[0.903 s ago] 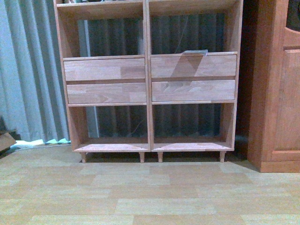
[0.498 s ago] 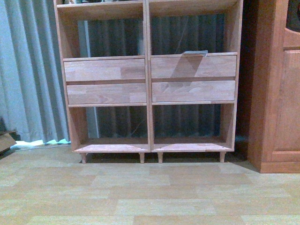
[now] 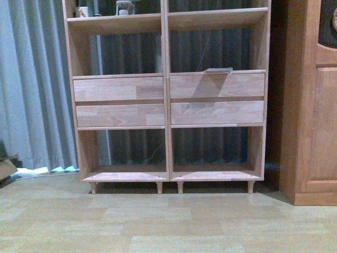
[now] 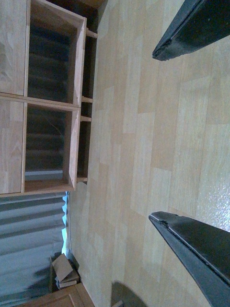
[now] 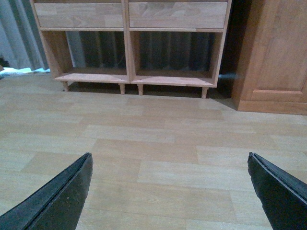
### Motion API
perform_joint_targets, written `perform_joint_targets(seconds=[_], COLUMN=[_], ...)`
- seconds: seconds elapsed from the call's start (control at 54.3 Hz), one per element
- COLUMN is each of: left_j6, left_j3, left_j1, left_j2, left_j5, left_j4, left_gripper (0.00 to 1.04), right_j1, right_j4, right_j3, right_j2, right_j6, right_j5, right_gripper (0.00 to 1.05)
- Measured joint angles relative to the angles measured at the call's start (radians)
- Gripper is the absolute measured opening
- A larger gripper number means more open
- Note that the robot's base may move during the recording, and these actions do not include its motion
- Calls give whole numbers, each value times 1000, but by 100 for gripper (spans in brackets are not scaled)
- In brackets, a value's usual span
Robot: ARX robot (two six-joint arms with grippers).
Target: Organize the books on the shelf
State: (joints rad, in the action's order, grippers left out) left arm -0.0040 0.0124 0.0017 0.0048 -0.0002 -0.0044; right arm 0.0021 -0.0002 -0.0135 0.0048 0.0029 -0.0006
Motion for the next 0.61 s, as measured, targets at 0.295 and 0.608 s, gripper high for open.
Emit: perform_joint_targets(seconds=[0.295, 0.608], left_j6=[0, 0], left_j3=[0, 0], left_j1=[0, 0], left_j2=[0, 0], left_j5=[0, 0], left_j4=[0, 0], left_gripper=[97, 97], right_j1=[0, 0], right_j4=[0, 0], right_j3=[0, 0], right_j2=[0, 0], right_j6=[0, 0], right_j5=[0, 0], right_gripper=[98, 98])
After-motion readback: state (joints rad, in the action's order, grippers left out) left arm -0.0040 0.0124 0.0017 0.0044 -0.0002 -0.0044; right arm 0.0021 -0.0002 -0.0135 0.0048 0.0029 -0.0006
